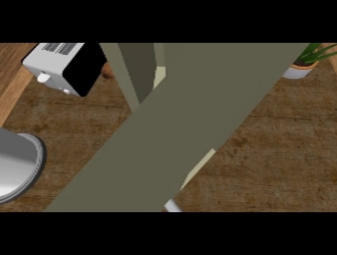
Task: Pick up the wine, place it into the cabinet and close the cabinet
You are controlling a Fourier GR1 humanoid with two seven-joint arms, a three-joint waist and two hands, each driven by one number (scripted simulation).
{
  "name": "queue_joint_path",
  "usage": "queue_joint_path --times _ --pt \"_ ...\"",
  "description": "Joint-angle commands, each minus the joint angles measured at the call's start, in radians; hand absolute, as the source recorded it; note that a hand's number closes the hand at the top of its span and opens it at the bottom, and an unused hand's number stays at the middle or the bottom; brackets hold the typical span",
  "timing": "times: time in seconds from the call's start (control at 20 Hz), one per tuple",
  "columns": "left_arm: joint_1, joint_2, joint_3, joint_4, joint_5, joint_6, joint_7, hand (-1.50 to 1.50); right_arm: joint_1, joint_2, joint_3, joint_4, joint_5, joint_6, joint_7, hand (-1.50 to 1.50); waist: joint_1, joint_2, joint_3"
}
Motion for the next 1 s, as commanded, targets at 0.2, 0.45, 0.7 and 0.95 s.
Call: queue_joint_path --times 0.2,0.45,0.7,0.95 --pt "0.055 0.034 0.104 0.090 0.052 -0.104 -0.004 -1.50 -0.338 0.129 -0.157 0.377 -0.051 -0.097 -0.035 1.50 -0.008 0.006 0.004" --pt "0.086 0.033 0.128 0.086 0.016 -0.125 -0.002 -1.50 -0.445 0.131 -0.326 0.584 -0.196 0.039 -0.144 1.50 -0.001 0.012 0.005" --pt "0.099 -0.004 0.146 0.117 -0.027 -0.161 -0.014 -1.50 -0.552 0.119 -0.438 0.771 -0.280 0.184 -0.205 1.50 0.007 0.015 0.004" --pt "0.071 -0.009 0.153 0.066 -0.023 -0.105 0.040 -1.50 -0.536 0.131 -0.380 0.834 -0.503 0.460 -0.119 1.50 0.019 0.024 0.005"
